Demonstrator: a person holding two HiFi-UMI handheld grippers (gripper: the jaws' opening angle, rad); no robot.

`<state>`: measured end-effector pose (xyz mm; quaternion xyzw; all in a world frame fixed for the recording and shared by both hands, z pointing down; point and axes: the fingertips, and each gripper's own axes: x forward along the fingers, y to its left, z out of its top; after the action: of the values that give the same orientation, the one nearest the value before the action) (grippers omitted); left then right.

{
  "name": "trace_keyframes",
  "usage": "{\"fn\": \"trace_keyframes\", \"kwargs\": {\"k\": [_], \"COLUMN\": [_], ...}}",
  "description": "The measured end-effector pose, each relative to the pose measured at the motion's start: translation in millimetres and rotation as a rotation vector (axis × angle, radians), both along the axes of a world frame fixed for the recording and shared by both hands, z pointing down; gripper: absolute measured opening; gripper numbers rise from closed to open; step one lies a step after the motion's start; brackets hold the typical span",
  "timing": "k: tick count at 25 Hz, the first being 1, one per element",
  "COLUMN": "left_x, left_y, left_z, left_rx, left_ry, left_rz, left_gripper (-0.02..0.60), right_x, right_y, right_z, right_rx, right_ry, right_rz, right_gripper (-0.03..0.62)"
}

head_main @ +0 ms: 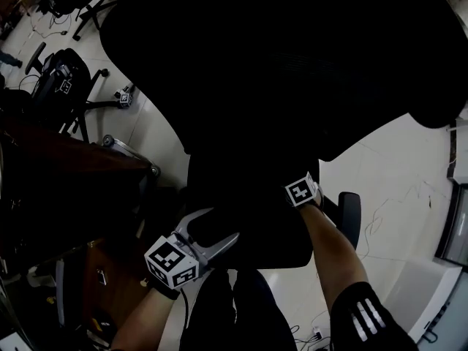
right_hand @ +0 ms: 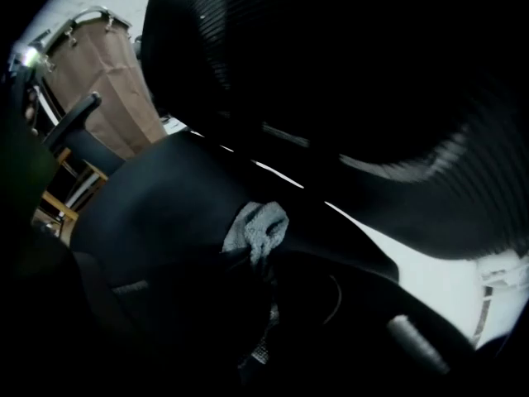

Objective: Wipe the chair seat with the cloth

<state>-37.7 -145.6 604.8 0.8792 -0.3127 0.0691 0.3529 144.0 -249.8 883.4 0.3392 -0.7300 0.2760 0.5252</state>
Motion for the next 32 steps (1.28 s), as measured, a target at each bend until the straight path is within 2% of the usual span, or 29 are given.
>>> {"fn": "trace_keyframes", "kwargs": {"k": [6,10,11,13,16,20,23,25,28,32], "left_x": [17,12,9,-2,-21,-45,-60,-67,-79,-84], "left_y": [4,6,7,10,16,23,29,33,38,46], "left_z": [3,0,-1,0,-1,-6,-9,-8,-7,-1], "left_rx": [0.009,0.015,0.016,0.015,0.01,0.013,0.01,0.006,0.006,0.002], "left_ry": [0.006,0.0,-0.002,-0.009,-0.021,-0.032,-0.046,-0.051,-0.05,-0.042], "left_rz": [0.034,0.022,0.018,0.004,-0.029,-0.073,-0.094,-0.105,-0.126,-0.128], "left_gripper": [0.328,0.328,0.328,0.328,0.328,0.328,0.328,0.328,0.328,0.328], "right_x": [72,89,85,52,-27,-145,-226,-264,-298,-294], "right_y": [-5,-4,-6,-12,-15,2,27,45,68,87], "right_z": [-12,-17,-19,-28,-48,-66,-75,-73,-61,-27], "right_rx": [0.002,-0.003,0.012,0.055,0.101,0.113,0.085,0.063,0.033,-0.003], "right_ry": [0.095,0.15,0.131,0.01,-0.18,-0.315,-0.403,-0.422,-0.417,-0.339], "right_rz": [0.155,0.183,0.184,0.173,0.106,-0.048,-0.141,-0.201,-0.265,-0.302], "right_gripper": [0.046,0.046,0.046,0.046,0.046,0.046,0.046,0.046,0.046,0.046]}}
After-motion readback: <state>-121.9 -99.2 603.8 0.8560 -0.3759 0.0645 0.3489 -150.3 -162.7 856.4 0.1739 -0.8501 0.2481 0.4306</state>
